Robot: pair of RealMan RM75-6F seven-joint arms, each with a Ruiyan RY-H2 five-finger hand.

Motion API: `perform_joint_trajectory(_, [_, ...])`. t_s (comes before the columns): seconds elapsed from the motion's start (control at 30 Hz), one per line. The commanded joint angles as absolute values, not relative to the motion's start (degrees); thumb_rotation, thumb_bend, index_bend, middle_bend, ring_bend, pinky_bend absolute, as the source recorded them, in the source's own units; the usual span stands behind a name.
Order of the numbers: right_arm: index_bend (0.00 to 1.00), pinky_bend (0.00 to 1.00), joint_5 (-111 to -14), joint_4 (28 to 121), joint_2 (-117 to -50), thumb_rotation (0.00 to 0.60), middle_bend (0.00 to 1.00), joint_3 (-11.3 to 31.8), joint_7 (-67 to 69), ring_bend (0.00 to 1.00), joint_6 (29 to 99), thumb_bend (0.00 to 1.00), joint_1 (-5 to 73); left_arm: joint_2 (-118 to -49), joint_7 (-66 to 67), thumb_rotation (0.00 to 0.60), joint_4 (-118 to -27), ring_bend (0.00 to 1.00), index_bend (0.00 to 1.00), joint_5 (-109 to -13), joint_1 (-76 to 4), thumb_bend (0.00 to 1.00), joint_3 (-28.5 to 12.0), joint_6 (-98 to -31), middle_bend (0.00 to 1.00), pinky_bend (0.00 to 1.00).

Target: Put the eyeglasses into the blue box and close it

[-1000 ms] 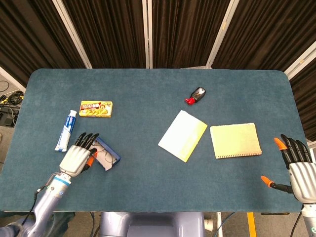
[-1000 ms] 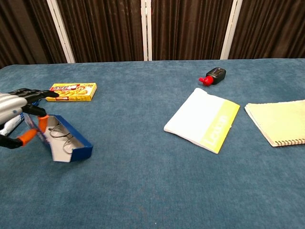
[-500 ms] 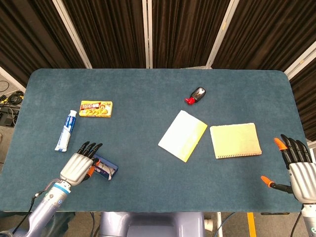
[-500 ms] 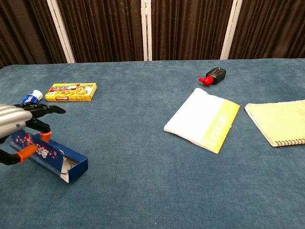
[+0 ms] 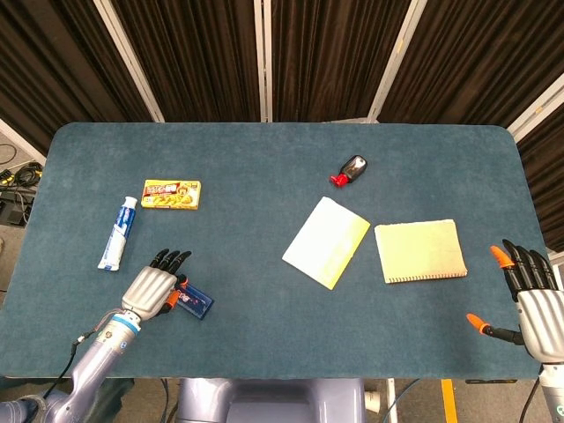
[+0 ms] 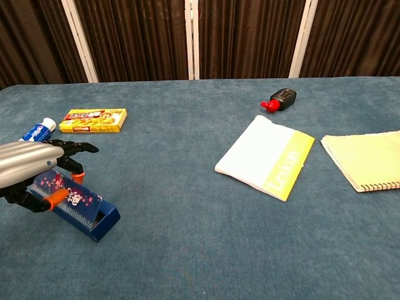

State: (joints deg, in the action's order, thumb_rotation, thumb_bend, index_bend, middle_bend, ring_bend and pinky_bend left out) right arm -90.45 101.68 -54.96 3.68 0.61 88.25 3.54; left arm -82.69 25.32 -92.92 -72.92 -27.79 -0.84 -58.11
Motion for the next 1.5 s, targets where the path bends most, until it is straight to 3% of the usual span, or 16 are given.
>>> perform_joint_trajectory(0.03, [0.02, 0.0, -90.4, 101.6, -55.0, 0.6, 0.0, 3.7, 0.6, 0.0, 88.2, 0.0, 3.6, -82.8, 24.8, 0.6, -92.8, 0.0, 0.04, -72.8, -27.9, 0.38, -1.0, -58.2, 0.0, 0.0])
perform_joint_trajectory(0.07, [0.02, 0.0, -90.4, 101.6, -55.0, 0.6, 0.0, 3.7, 0.6, 0.0, 88.2, 0.0, 3.6, -82.8, 24.4, 0.6, -92.8, 0.0, 0.0, -72.9, -27.9, 0.35, -1.1, -58.4, 0.0, 0.0])
perform_joint_trajectory(0.4, [0.02, 0.0, -90.5, 101.7, -55.0, 0.6, 0.0, 3.6, 0.5, 0.0, 88.3, 0.0, 3.5, -80.9, 20.0, 0.6, -93.3, 0.0, 0.0, -76.0, -27.5, 0.27, -1.0, -60.4, 0.0, 0.0])
perform_joint_trajectory(0.63, [0.02, 0.0, -90.5, 101.8, -55.0, 0.6, 0.0, 3.6, 0.3, 0.0, 88.2, 0.0, 3.5, -77.4, 18.5, 0.6, -93.2, 0.0, 0.0, -76.8, -28.8, 0.26, 1.5, -55.4, 0.0, 0.0])
perform_joint_trajectory(0.93, [0.02, 0.0, -90.2, 101.7, -55.0, 0.6, 0.0, 3.7, 0.5, 0.0, 88.0, 0.0, 3.6, -81.1, 19.1, 0.6, -89.2, 0.0, 0.01, -74.9, -30.4, 0.26, 0.9, -52.9, 0.0, 0.0])
perform_joint_trajectory(1.1, [0.02, 0.0, -90.1, 101.7, -54.9, 0.6, 0.0, 3.7, 0.7, 0.0, 88.0, 0.0, 3.6, -82.4, 19.2, 0.6, -88.0, 0.01, 0.1, -74.8, -30.8, 0.27, 0.5, -53.2, 0.0, 0.06])
perform_joint_trajectory(1.27, [0.02, 0.0, -90.0, 101.6, -55.0, 0.6, 0.0, 3.8, 0.8, 0.0, 87.9, 0.0, 3.6, -83.1, 20.5, 0.6, -87.6, 0.14, 0.31, -73.8, -31.2, 0.28, 0.4, -52.7, 0.15, 0.22])
perform_joint_trajectory(1.5, [0.02, 0.0, -90.1, 101.6, -55.0, 0.6, 0.0, 3.8, 0.8, 0.0, 87.9, 0.0, 3.6, -83.2, 21.4, 0.6, -87.7, 0.22, 0.43, -72.8, -31.1, 0.3, 0.4, -53.1, 0.24, 0.28])
